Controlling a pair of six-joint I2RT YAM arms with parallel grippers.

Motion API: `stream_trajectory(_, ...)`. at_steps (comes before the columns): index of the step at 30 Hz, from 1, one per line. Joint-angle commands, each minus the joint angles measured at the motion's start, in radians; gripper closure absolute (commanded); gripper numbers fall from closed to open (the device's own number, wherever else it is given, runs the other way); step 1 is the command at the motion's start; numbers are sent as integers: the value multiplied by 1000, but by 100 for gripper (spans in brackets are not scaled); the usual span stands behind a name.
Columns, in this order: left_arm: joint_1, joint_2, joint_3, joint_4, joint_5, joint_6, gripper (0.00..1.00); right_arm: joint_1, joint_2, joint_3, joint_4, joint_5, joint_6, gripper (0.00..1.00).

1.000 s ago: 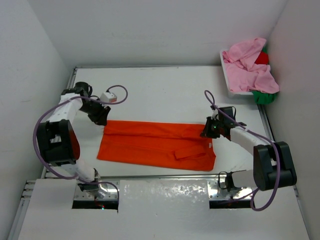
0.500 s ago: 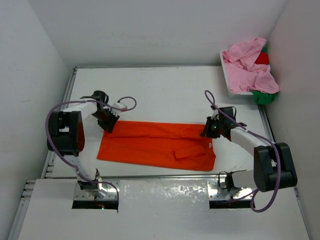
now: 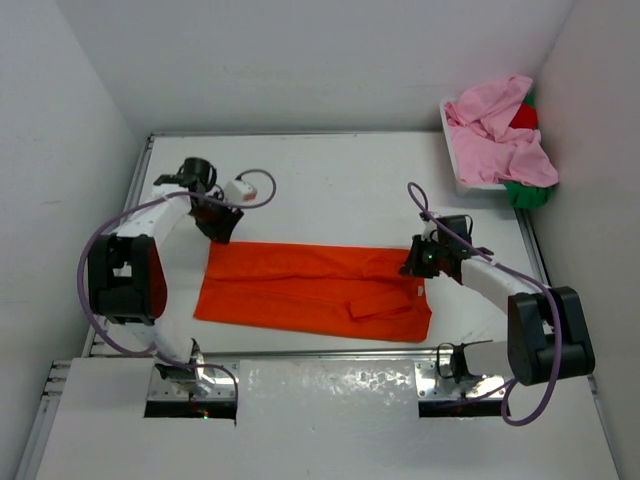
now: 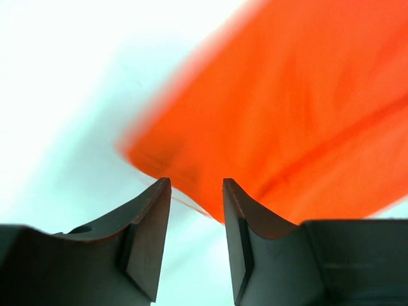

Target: Fold and stack the t-shirts

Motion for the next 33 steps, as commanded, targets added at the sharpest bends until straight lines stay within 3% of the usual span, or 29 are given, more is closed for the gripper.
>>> stream_trajectory(1,-92,-23,202,61,112,-123,61,6,-10,-11,1,-5,-41,99)
stream_trajectory(5,-360,95,381,104,161,-218,56,8,-7,-36,23,-22,-15,93)
stream_trajectory(6,-408,129,406,104,173,-226,56,6,-7,-40,26,-28,9,87)
stream_trajectory(7,-449,170,428,105,179,-252,55,5,-11,-40,21,-25,23,67)
stream_trajectory(9,-549,277,501,99,196,-275,56,-6,-36,-45,3,-12,54,55)
stream_trajectory(11,-595,342,529,159,240,-345,56,-15,-108,-59,15,7,103,54)
stream_trajectory(16,-657,442,583,274,256,-476,55,-23,-195,-92,37,41,166,63)
stream_trajectory(19,-687,479,587,308,280,-510,54,-23,-186,-96,47,56,175,67)
stream_trajectory(33,-746,537,552,395,336,-620,49,-23,-91,-99,77,68,131,64)
